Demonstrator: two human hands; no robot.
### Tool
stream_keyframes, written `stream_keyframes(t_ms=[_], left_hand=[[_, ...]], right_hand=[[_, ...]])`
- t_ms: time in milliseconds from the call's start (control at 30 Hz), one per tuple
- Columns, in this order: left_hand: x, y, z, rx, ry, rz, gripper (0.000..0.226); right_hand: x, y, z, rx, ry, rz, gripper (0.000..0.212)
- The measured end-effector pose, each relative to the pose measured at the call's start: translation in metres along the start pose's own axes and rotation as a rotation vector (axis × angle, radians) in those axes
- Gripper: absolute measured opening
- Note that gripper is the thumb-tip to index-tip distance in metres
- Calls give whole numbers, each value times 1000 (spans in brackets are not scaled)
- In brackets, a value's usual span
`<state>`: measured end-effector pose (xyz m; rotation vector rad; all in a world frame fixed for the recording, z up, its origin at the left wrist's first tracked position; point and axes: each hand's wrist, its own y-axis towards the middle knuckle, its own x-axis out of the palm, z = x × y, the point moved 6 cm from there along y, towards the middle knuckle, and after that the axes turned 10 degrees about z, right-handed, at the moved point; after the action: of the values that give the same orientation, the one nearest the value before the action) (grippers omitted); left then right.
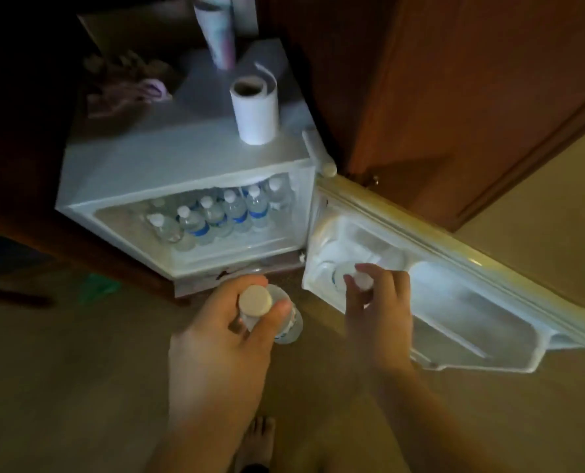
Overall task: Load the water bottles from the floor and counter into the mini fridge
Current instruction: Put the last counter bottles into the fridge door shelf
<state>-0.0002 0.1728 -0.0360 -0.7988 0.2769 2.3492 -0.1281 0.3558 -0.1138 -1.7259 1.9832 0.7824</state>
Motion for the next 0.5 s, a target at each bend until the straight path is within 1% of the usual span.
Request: stream_keyframes(t_ms=[100,233,300,400,500], left_hand=[[41,-1,-45,-26,-22,-7,32],[92,4,-80,1,-125,-109,32],[113,6,-93,26,-172,-147,31],[138,9,-105,104,-205,-178,31],[159,12,-112,146,-233,-189,34]], right_hand=[[38,-7,51,10,-31,67,24],[67,-16,97,-173,-128,166,21],[76,-20,116,-230,-161,210,20],[84,-25,145,-246,-188,258,19],[85,-29,175,-203,-200,279,18]])
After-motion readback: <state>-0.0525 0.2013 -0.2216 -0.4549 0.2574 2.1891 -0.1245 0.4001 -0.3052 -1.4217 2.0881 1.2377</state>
